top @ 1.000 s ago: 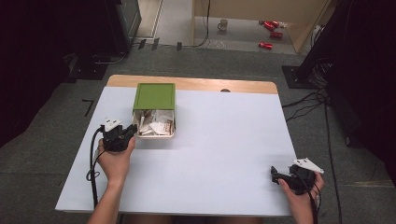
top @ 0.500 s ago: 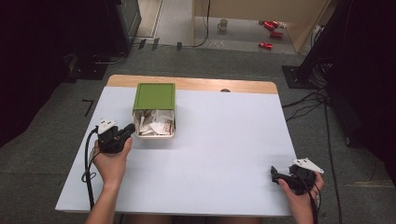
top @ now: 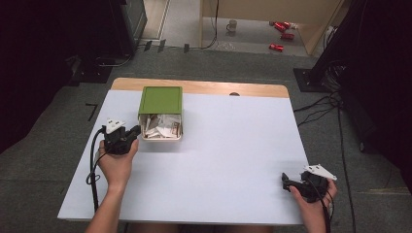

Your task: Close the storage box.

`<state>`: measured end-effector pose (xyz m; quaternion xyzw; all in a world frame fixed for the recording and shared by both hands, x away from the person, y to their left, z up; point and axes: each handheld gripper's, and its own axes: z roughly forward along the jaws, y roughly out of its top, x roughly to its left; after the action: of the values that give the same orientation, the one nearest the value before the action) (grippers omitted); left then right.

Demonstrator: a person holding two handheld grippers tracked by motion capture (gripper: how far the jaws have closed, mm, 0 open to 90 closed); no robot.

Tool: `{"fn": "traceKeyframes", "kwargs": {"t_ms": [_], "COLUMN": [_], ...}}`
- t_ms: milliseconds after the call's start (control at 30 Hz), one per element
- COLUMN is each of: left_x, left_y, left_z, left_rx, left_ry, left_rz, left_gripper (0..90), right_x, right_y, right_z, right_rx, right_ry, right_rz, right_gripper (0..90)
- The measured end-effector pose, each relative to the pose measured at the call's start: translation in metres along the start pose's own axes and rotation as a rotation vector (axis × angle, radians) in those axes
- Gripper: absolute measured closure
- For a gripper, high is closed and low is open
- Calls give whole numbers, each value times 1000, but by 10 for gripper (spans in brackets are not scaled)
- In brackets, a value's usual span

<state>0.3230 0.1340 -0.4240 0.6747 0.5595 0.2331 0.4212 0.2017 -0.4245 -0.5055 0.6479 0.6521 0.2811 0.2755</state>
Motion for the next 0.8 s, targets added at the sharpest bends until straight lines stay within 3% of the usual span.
{"fn": "traceKeyframes", "kwargs": {"t_ms": [567,800], "left_x": [-4,-1], "left_y": [6,4], "left_z": [7,7], "left_rx": [7,-5], "left_ry": [34,12], "left_rz": [29,5], "left_gripper": [900,899], "right_x": [0,0], "right_y": [0,0], "right_z": [0,0], "right_rx": [-1,1], "right_ry": [0,-1], "right_rz": [1,1], "right_gripper": [0,0]}}
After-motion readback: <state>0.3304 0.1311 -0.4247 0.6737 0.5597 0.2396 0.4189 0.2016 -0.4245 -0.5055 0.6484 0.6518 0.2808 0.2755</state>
